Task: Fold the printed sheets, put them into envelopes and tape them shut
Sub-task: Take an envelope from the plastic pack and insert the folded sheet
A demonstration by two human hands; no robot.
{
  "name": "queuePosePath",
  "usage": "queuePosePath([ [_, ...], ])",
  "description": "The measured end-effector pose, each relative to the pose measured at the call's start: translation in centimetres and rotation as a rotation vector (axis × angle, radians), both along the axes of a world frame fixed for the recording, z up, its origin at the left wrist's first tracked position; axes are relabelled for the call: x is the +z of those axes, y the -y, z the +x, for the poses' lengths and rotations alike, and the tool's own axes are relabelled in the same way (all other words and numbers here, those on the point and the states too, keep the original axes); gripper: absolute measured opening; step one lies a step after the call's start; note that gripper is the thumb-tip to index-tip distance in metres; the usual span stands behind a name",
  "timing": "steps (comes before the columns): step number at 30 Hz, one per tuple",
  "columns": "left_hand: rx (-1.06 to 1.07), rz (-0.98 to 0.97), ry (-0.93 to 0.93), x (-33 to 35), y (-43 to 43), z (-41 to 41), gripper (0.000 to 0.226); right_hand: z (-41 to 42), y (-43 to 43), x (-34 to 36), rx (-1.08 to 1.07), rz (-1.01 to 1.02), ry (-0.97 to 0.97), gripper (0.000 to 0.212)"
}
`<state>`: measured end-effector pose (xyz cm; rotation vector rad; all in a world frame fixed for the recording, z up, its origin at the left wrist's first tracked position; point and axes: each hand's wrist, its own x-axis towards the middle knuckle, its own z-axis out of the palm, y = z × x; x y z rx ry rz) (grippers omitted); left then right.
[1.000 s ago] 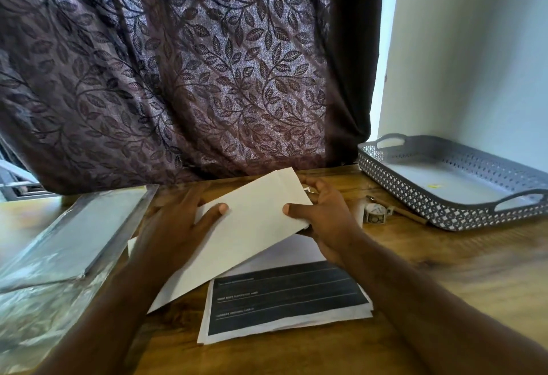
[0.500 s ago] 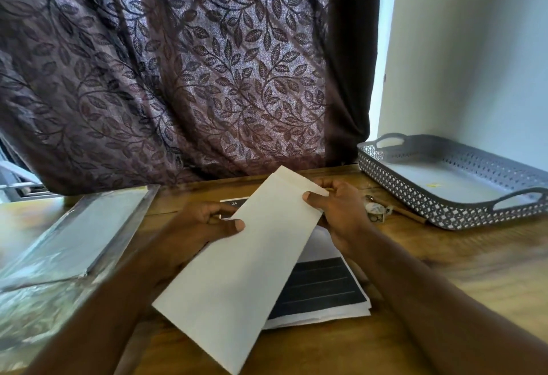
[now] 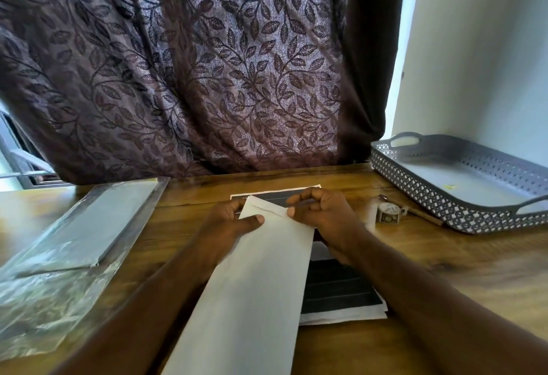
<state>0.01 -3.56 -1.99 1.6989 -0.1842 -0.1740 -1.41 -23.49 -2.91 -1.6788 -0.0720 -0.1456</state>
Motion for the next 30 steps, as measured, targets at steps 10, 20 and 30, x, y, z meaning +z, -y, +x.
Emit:
queuePosePath([
  [10, 0.027, 0.163, 0.115, -0.6, 0.2, 0.1, 0.025, -0.5, -0.7, 0.1, 0.11, -0.079, -0.082, 0.003],
  [20, 0.044, 0.134, 0.244, -1.4, 0.5, 0.3, 0.013, -0.8, -0.7, 0.0, 0.115, -0.161, -0.068, 0.018],
  [30, 0.047, 0.126, 0.195, -1.5, -0.4, 1.4, 0.021, -0.7, 0.1, 0.4, 0.166, -0.037, -0.17, 0.015],
])
